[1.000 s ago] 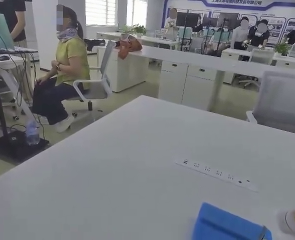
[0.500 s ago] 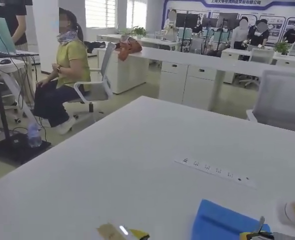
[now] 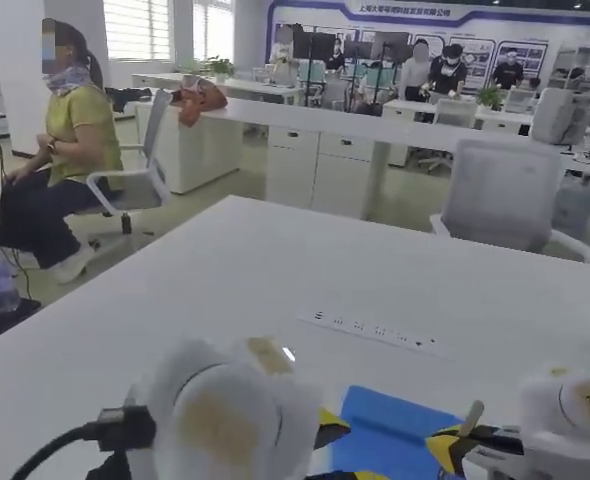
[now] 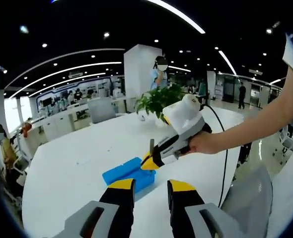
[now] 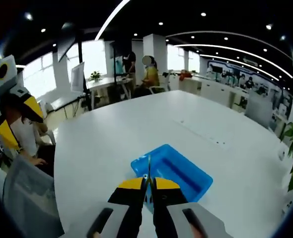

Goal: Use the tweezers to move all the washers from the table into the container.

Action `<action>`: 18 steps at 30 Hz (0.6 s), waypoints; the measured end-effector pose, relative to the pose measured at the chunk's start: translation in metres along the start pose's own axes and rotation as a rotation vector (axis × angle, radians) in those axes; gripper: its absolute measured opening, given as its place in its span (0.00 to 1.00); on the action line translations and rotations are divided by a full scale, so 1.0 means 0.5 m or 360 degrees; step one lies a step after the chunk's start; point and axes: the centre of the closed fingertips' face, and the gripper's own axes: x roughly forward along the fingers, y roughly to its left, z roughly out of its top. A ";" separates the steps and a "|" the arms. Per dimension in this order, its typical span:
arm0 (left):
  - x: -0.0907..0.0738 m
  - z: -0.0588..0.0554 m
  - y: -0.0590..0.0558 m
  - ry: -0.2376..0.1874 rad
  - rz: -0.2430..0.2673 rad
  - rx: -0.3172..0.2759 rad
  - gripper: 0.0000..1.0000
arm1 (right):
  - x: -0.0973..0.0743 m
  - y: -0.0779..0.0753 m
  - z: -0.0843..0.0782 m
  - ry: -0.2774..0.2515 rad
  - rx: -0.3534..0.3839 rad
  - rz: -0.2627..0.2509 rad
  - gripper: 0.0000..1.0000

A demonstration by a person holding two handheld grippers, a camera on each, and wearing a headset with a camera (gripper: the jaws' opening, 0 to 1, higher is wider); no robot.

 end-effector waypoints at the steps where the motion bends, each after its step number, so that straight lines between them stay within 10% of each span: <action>1: 0.005 0.002 -0.006 0.0024 -0.0052 0.0000 0.24 | -0.009 0.023 0.002 0.0011 -0.0037 0.0034 0.03; 10: 0.032 0.038 -0.027 0.0012 -0.0299 0.0221 0.21 | -0.042 0.143 -0.006 0.0082 -0.0275 0.0285 0.03; 18: 0.043 0.021 -0.078 0.0108 -0.0564 0.0471 0.18 | -0.062 0.199 -0.038 0.0199 -0.0454 0.0404 0.03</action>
